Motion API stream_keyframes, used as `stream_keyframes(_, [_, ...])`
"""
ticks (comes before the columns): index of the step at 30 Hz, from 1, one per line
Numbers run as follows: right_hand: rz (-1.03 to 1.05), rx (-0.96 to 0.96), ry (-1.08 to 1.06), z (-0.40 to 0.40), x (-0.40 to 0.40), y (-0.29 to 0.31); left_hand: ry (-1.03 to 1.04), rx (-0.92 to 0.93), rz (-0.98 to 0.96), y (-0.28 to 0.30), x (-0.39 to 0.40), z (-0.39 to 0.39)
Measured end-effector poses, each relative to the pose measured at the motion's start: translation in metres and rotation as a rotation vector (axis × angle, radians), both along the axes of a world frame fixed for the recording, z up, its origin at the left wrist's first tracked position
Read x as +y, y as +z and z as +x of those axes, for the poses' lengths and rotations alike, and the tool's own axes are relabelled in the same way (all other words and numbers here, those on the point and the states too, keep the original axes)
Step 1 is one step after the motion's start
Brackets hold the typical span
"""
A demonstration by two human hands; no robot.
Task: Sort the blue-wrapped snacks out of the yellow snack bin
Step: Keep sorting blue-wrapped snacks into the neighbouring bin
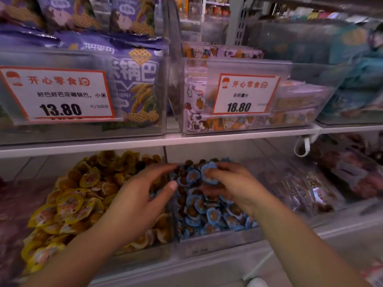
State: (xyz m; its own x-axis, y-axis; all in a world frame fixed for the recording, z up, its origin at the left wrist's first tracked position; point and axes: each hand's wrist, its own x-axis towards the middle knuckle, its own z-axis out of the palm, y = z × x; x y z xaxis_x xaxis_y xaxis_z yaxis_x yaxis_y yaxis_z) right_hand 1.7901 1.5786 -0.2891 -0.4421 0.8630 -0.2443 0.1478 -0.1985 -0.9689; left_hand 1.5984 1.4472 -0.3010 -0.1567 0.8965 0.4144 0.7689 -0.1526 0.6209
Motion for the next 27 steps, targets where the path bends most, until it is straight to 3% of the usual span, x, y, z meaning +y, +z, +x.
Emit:
stream_keyframes(3, [0.448, -0.523, -0.007, 0.007, 0.032, -0.010, 0.137, -0.131, 0.159, -0.013, 0.002, -0.016])
stream_keyframes(5, [0.616, -0.688, 0.053, 0.008, 0.037, -0.015, 0.189, -0.179, 0.143, -0.020, 0.004, -0.029])
stream_keyframes(7, [0.640, -0.594, 0.010, 0.003, 0.026, -0.017, 0.119, -0.129, -0.063, -0.025, 0.007, -0.041])
stream_keyframes(10, [0.737, -0.318, 0.016, -0.017, -0.007, -0.014, -0.001, 0.099, -0.427, -0.031, 0.009, -0.051])
stream_keyframes(14, [0.874, -0.219, 0.237, -0.040, -0.051, -0.015, -0.099, 0.225, -0.499, -0.027, 0.019, -0.050])
stream_keyframes(20, [0.842, -0.182, 0.224, -0.045, -0.059, -0.025, -0.062, 0.490, -0.574, -0.034, 0.030, -0.041])
stream_keyframes(23, [0.869, -0.173, 0.221, -0.046, -0.058, -0.028, -0.059, 0.479, -0.535, -0.032, 0.031, -0.038])
stream_keyframes(27, [0.853, -0.145, 0.222, -0.046, -0.056, -0.025, -0.032, 0.152, -0.547, -0.014, 0.026, -0.045])
